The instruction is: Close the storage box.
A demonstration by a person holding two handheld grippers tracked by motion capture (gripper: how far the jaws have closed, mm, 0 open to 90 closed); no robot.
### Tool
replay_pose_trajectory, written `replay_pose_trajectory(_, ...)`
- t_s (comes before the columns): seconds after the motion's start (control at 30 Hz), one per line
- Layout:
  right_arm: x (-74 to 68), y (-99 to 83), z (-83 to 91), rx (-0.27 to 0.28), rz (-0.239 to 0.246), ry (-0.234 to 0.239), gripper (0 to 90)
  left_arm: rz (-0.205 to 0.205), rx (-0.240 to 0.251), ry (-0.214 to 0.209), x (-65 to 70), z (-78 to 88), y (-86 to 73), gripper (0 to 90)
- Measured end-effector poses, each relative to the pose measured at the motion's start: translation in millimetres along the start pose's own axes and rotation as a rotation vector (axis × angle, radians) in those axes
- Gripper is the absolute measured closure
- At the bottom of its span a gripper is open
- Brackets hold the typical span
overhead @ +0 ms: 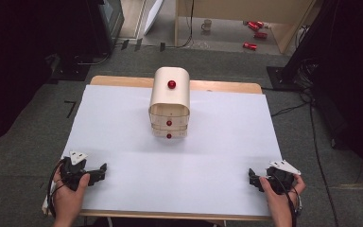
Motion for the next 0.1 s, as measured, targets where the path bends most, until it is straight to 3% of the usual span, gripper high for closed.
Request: replay_pose_trajectory(0.1, 0.0, -0.1, 0.0, 0.002, 0.000, 0.001, 0.2, 0.000, 0.000, 0.000, 0.0, 0.0, 0.0, 0.0)
Point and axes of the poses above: each handheld gripper's, and its own axes: z roughly backward along the jaws, y roughly out of its top, x roughly to its right, the point moved 7 cm from there along -z, roughly forward along the jaws, and after that the axes turned 2 degrees about y, right-handed, at the moved point
